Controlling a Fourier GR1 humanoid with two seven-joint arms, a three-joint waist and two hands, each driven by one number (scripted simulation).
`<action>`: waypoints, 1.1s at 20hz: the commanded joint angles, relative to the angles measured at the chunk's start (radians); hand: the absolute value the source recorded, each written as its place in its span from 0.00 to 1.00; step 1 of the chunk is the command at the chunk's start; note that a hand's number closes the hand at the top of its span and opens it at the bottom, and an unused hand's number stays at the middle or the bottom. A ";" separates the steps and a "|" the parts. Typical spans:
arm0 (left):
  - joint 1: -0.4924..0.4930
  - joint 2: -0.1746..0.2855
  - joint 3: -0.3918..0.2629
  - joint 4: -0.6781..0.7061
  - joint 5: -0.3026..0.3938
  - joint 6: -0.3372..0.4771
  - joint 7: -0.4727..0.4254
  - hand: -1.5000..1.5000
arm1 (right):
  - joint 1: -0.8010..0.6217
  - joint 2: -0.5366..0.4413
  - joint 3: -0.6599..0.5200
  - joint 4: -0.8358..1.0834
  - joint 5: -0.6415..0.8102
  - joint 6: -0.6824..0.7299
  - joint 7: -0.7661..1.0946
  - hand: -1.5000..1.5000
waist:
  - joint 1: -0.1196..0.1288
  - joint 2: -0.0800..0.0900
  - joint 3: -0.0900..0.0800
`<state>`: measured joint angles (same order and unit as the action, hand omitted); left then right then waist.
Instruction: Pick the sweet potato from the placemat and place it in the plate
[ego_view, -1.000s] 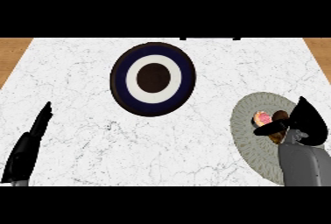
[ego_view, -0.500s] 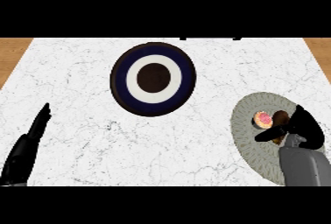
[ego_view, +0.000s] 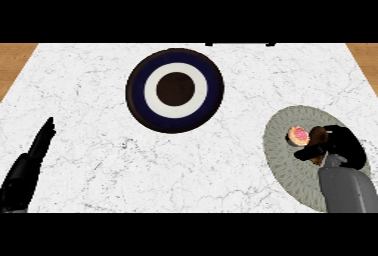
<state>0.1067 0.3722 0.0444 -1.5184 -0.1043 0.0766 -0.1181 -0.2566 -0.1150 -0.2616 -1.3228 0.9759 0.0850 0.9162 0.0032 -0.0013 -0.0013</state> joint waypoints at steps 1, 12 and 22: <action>-0.024 -0.034 -0.006 -0.013 -0.047 -0.003 0.026 0.50 | -0.021 -0.051 -0.017 0.071 -0.041 -0.044 -0.078 1.00 | 0.000 0.002 0.002; -0.021 -0.079 0.011 0.008 -0.072 -0.015 0.005 0.50 | 0.022 -0.049 0.105 0.091 -0.061 -0.107 -0.335 1.00 | 0.003 0.004 0.003; -0.004 -0.049 0.058 0.005 -0.056 -0.049 -0.012 0.50 | -0.048 -0.115 0.088 0.205 -0.074 -0.353 -0.734 1.00 | 0.005 0.003 0.002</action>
<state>0.1015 0.3222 0.0871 -1.5267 -0.1592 0.0312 -0.1170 -0.2663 -0.2287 -0.1592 -1.1602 0.9065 -0.1673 0.2764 0.0082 -0.0040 -0.0070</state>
